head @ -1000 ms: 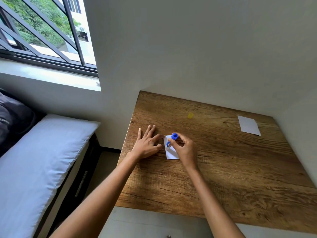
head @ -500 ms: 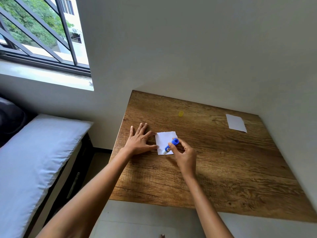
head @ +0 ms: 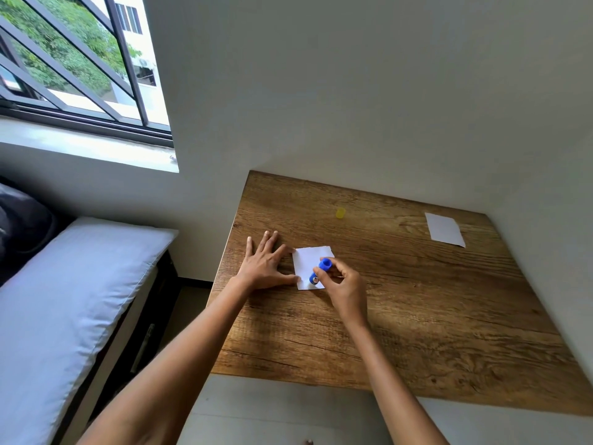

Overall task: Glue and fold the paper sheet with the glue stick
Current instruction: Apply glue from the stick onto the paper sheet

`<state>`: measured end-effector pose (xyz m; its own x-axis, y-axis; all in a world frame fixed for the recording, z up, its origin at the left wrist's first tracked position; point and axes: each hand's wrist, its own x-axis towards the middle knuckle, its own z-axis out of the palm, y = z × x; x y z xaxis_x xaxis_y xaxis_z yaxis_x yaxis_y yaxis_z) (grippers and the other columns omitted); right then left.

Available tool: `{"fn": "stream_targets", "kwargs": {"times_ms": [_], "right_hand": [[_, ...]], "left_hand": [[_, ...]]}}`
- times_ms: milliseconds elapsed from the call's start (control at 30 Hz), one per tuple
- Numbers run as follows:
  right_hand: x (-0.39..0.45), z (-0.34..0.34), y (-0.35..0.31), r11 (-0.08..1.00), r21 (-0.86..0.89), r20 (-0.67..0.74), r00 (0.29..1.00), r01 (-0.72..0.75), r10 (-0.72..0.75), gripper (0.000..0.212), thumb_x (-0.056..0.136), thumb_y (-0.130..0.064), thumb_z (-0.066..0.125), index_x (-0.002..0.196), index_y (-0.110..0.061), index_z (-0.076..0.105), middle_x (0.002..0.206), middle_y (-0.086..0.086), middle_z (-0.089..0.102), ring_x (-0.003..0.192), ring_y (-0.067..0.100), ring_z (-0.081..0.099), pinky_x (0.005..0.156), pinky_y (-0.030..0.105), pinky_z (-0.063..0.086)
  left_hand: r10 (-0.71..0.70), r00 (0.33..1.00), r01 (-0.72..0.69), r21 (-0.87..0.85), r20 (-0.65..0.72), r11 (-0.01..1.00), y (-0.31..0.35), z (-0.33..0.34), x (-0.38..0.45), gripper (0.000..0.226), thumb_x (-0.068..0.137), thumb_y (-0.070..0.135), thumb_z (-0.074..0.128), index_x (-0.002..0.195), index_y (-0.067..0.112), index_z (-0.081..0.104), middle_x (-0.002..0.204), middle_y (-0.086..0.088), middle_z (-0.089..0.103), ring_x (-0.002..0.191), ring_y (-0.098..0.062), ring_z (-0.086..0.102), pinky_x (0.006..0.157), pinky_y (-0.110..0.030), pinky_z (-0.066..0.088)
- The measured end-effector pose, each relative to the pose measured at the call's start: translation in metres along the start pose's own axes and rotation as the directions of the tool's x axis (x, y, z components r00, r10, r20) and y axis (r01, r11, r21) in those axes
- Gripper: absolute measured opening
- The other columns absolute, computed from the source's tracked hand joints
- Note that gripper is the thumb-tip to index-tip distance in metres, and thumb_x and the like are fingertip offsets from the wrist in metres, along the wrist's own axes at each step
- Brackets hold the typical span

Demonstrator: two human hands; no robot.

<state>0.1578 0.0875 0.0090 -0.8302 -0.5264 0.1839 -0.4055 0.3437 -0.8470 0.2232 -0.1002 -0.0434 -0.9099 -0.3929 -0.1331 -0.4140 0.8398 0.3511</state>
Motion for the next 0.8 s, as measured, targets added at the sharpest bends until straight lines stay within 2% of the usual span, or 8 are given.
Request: {"fn": "stream_targets", "kwargs": {"times_ms": [200,333,467,533,633,800], "right_hand": [[0.006,-0.023,0.013,0.999,-0.01,-0.042,0.998,-0.04,0.039,0.028,0.079,-0.019,0.073,0.106,-0.011,0.068,0.069,-0.029,0.059,0.068,-0.021,0.059,0.059,-0.002,0.042],[0.01,-0.035,0.02,0.998,-0.015,-0.069,0.995,-0.068,0.067,0.03,0.079,-0.02,0.072,0.108,-0.011,0.068,0.076,-0.015,0.068,0.067,-0.011,0.062,0.061,-0.001,0.044],[0.011,-0.04,0.02,0.998,0.013,-0.14,0.988,-0.068,0.069,0.028,0.079,-0.019,0.073,0.106,-0.01,0.069,0.083,-0.004,0.07,0.067,-0.017,0.06,0.061,-0.002,0.043],[0.011,-0.036,0.016,0.998,0.019,-0.148,0.987,-0.064,0.067,0.03,0.079,-0.019,0.073,0.107,-0.01,0.068,0.08,-0.009,0.069,0.067,-0.019,0.059,0.061,-0.003,0.043],[0.011,-0.027,0.012,0.999,0.002,-0.11,0.993,-0.048,0.048,0.03,0.079,-0.019,0.073,0.108,-0.011,0.068,0.072,-0.026,0.06,0.066,-0.022,0.058,0.058,-0.003,0.042],[0.012,-0.033,0.021,0.996,-0.001,-0.121,0.989,-0.088,0.088,0.028,0.079,-0.022,0.072,0.106,-0.014,0.068,0.075,-0.022,0.063,0.069,-0.022,0.058,0.058,-0.002,0.043]], "left_hand": [[-0.002,1.0,0.002,0.001,-0.004,1.0,0.0,0.0,0.001,0.087,0.071,0.076,0.048,0.141,0.029,0.027,0.159,-0.008,-0.004,0.145,-0.025,-0.014,0.11,-0.056,-0.016],[0.002,1.0,-0.002,-0.01,-0.019,1.0,0.0,0.002,0.0,0.086,0.071,0.076,0.049,0.14,0.029,0.028,0.159,-0.008,-0.003,0.145,-0.024,-0.014,0.111,-0.056,-0.016],[-0.002,1.0,0.002,0.0,-0.016,1.0,-0.001,0.002,0.001,0.088,0.071,0.076,0.048,0.142,0.028,0.026,0.159,-0.008,-0.004,0.145,-0.024,-0.015,0.11,-0.055,-0.018],[-0.005,1.0,0.005,0.003,-0.013,1.0,-0.001,0.003,0.002,0.089,0.071,0.076,0.048,0.142,0.028,0.025,0.159,-0.008,-0.005,0.145,-0.024,-0.015,0.11,-0.055,-0.018],[-0.007,1.0,0.007,-0.008,-0.012,1.0,0.0,0.003,0.001,0.09,0.07,0.076,0.049,0.142,0.029,0.024,0.159,-0.008,-0.004,0.145,-0.023,-0.014,0.11,-0.055,-0.017],[-0.004,1.0,0.003,-0.004,-0.029,1.0,-0.001,0.003,0.0,0.091,0.07,0.076,0.049,0.142,0.027,0.025,0.159,-0.009,-0.003,0.145,-0.024,-0.013,0.111,-0.056,-0.016]]}}
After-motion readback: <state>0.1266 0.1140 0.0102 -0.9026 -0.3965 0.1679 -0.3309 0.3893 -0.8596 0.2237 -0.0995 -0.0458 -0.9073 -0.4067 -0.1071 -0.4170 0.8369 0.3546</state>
